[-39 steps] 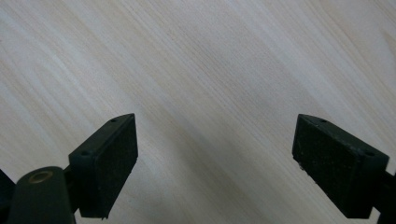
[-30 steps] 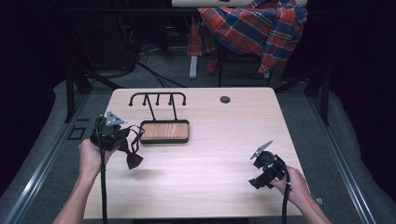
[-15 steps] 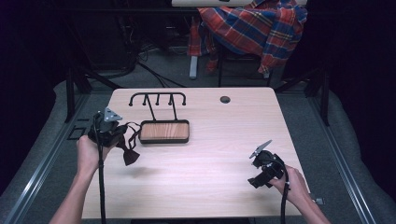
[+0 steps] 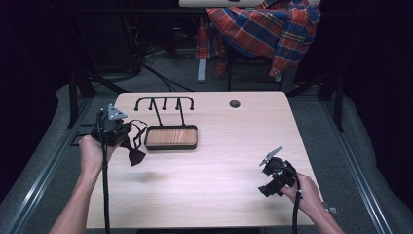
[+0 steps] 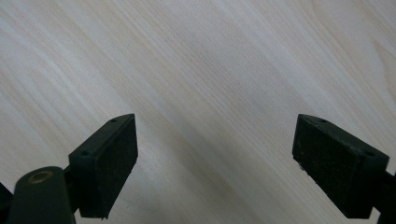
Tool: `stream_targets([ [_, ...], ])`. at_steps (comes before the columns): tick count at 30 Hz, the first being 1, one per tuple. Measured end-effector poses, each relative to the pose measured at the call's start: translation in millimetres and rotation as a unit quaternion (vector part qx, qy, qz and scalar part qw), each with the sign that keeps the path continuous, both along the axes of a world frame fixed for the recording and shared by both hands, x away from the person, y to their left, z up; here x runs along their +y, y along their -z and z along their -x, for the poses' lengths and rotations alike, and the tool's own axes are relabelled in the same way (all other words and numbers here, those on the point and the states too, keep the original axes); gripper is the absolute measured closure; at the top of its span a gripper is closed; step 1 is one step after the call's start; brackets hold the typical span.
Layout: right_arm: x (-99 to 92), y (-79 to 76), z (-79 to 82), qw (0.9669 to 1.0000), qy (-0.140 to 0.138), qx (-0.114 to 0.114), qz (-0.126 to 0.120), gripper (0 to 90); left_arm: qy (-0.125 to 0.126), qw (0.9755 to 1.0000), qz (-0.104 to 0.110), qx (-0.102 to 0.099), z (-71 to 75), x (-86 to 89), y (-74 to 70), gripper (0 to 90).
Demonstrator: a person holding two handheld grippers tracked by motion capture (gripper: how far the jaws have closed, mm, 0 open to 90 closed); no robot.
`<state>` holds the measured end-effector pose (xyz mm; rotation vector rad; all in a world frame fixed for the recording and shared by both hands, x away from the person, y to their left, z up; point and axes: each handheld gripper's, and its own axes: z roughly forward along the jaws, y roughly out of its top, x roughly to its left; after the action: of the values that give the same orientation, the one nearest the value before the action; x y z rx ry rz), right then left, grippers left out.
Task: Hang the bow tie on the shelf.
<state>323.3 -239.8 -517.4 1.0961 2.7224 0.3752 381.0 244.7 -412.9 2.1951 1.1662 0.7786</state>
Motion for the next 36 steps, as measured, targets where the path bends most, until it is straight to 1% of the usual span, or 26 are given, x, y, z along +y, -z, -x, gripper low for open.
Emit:
stream_targets([
  [1, -0.5, 1.5, -0.2, 1.0, 0.001, 0.002, -0.004, 13.8, -0.002, 1.0, -0.001, 0.0, -1.5, 0.6, -0.6, 88.8],
  [2, -1.3, 1.7, -0.4, 1.0, 0.001, 0.003, -0.002, 13.8, -0.003, 1.0, -0.001, 0.001, -3.0, 1.2, -1.1, 88.8],
  [4, -2.9, 1.7, 0.1, 1.0, 0.005, 0.003, -0.005, 13.8, -0.008, 1.0, 0.002, 0.002, -7.4, 2.7, -2.2, 88.8],
  [8, -1.6, -0.3, 0.9, 1.0, 0.004, -0.003, -0.004, 13.8, -0.013, 0.9999, 0.004, 0.002, -15.5, 2.1, -6.5, 88.8],
  [9, -1.0, -0.7, 0.7, 1.0, 0.002, -0.002, -0.001, 13.8, -0.013, 0.9999, 0.001, 0.001, -17.5, 0.6, -8.6, 88.8],
  [10, -0.1, 0.0, 0.5, 1.0, 0.0, 0.002, 0.0, 13.8, -0.012, 0.9999, -0.001, 0.001, -18.1, 0.2, -9.4, 88.8],
  [13, -1.0, 1.9, 0.0, 1.0, 0.001, 0.005, -0.001, 13.8, -0.012, 0.9999, -0.005, -0.002, -21.3, -1.7, -13.3, 88.8],
  [14, -1.8, 3.3, 0.6, 0.9999, 0.006, 0.005, -0.01, 13.8, -0.013, 0.9999, -0.003, -0.002, -22.2, -1.8, -14.1, 88.8],
  [15, -1.8, 3.3, 0.6, 0.9999, 0.006, 0.005, -0.01, 13.8, -0.013, 0.9999, -0.002, -0.003, -22.8, -1.8, -14.7, 88.8],
  [17, -1.6, 0.7, 1.4, 1.0, 0.0, 0.003, -0.001, 13.8, -0.013, 0.9999, -0.001, -0.004, -24.3, -2.0, -16.6, 88.8],
  [19, -1.1, 0.8, 1.8, 1.0, 0.001, 0.002, -0.002, 13.8, -0.014, 0.9999, -0.001, -0.005, -25.5, -2.8, -18.3, 88.8],
  [20, -0.7, 0.5, 1.7, 1.0, 0.0, 0.001, 0.004, 13.8, -0.014, 0.9999, -0.001, -0.006, -25.8, -3.3, -19.6, 88.8],
  [22, -0.8, 2.1, 1.2, 1.0, 0.0, 0.002, -0.003, 13.8, -0.012, 0.9999, -0.004, -0.009, -27.0, -4.5, -22.9, 88.8],
  [23, -1.3, 1.1, 0.4, 1.0, -0.004, 0.007, 0.003, 13.8, -0.011, 0.9999, -0.008, -0.01, -27.7, -5.1, -24.2, 88.8],
  [24, -1.1, 3.2, 1.1, 1.0, 0.003, 0.004, -0.008, 13.8, -0.012, 0.9999, -0.008, -0.01, -28.1, -5.4, -24.6, 88.8],
  [26, -1.3, 3.5, 1.2, 1.0, 0.003, 0.006, -0.005, 13.9, -0.013, 0.9998, -0.011, -0.011, -31.2, -6.4, -26.7, 88.8],
  [27, -0.8, 3.1, 1.9, 1.0, 0.006, 0.002, -0.002, 13.9, -0.013, 0.9998, -0.011, -0.011, -32.3, -6.7, -27.0, 88.8],
  [28, -1.1, 2.2, 1.3, 1.0, 0.0, 0.007, 0.0, 13.9, -0.013, 0.9998, -0.012, -0.01, -33.3, -6.9, -27.6, 88.8],
  [29, -0.5, 3.6, 2.0, 0.9999, 0.003, 0.005, -0.01, 13.9, -0.013, 0.9998, -0.012, -0.009, -34.7, -7.6, -27.9, 88.7],
  [30, 0.1, 3.4, 2.3, 0.9999, 0.003, 0.005, -0.012, 13.9, -0.014, 0.9998, -0.013, -0.009, -36.2, -8.4, -28.1, 88.7],
  [32, 0.4, 3.0, 2.1, 1.0, 0.001, 0.004, -0.007, 13.9, -0.015, 0.9997, -0.018, -0.009, -39.2, -10.2, -29.1, 88.8],
  [33, 0.1, 2.1, 1.6, 1.0, -0.002, 0.007, 0.0, 13.8, -0.014, 0.9996, -0.02, -0.011, -40.2, -11.1, -29.2, 88.8],
  [34, 0.1, 2.1, 1.6, 1.0, -0.002, 0.007, 0.0, 13.8, -0.014, 0.9996, -0.022, -0.011, -40.9, -11.6, -29.4, 88.8],
  [35, -0.1, 0.7, 1.3, 0.9999, -0.006, 0.007, 0.011, 13.8, -0.015, 0.9996, -0.022, -0.011, -42.5, -12.5, -29.1, 88.8],
  [36, -0.7, 1.5, 1.4, 0.9999, -0.003, 0.006, 0.01, 13.8, -0.015, 0.9996, -0.022, -0.009, -44.2, -12.8, -28.9, 88.8],
])
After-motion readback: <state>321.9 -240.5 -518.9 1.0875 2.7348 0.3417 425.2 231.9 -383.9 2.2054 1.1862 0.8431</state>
